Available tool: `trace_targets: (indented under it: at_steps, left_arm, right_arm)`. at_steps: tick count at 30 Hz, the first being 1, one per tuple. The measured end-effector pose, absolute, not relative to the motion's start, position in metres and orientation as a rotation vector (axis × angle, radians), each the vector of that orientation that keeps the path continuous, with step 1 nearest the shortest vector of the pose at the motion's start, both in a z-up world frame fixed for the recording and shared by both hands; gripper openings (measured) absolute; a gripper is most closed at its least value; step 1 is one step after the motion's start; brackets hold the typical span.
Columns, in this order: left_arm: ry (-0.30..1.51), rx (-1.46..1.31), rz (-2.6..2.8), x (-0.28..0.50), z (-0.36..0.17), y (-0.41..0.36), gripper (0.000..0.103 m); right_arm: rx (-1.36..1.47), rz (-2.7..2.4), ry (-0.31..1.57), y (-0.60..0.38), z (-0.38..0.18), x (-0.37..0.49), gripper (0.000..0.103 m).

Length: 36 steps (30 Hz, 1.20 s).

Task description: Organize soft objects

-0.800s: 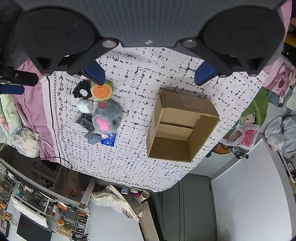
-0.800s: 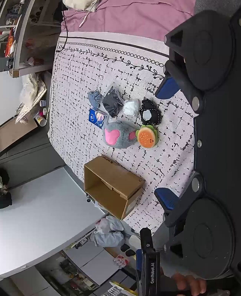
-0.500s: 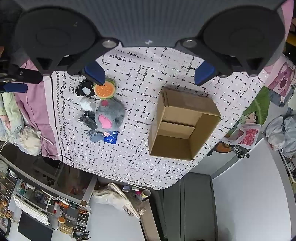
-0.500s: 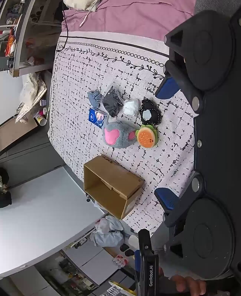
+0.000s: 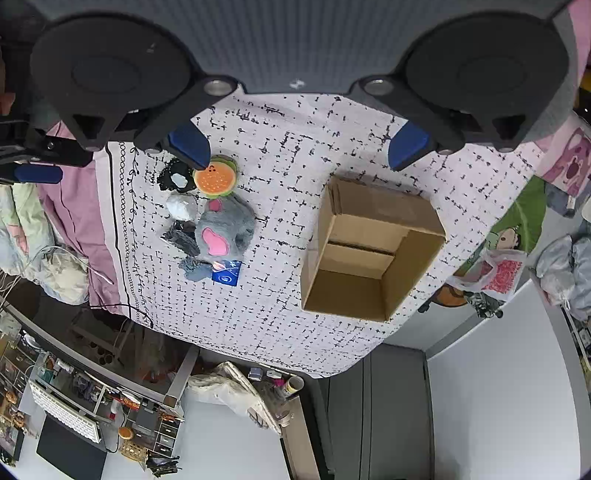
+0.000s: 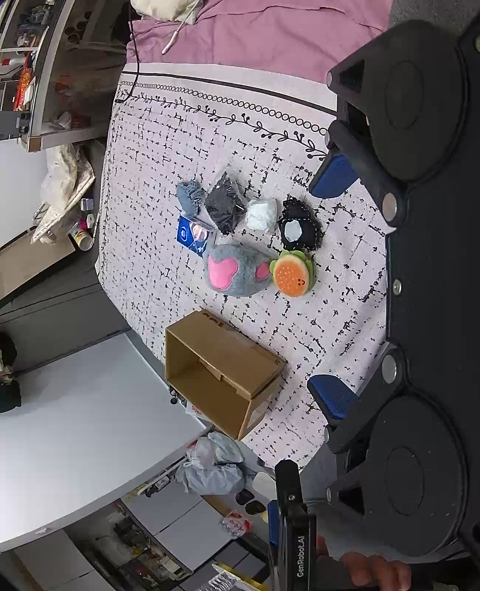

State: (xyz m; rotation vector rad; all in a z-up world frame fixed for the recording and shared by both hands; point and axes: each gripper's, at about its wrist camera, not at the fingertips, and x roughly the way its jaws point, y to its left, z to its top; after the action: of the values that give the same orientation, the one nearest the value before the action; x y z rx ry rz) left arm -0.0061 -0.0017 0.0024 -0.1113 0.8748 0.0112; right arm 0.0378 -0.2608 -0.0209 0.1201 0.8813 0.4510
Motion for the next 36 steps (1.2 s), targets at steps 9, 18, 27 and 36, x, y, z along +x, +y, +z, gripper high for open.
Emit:
trace_targets:
  at_steps: [9,18,27,36]
  left_arm:
    - [0.879,-0.113,-0.007,-0.0055,-0.0019,-0.0034,0.102]
    - [0.879,-0.118,0.000,-0.0056,-0.0027,-0.0016,0.102]
    - [0.881,-0.118,-0.001,-0.0055,-0.0035,-0.0024,0.102]
    - [0.879,-0.122,-0.001,-0.0073,-0.0043,-0.0008,0.102]
  right_arm:
    - [0.116,0.450,0.878,-0.2602,-0.0191,0.0362,0.103]
    - [0.121,0.452,0.881,-0.2614,-0.0193,0.0373,0.103]
    - [0.121,0.451,0.882,-0.2619,-0.0198,0.0378,0.103]
    - [0.117,0.450,0.882,-0.2614,-0.0199,0.0375,0.103]
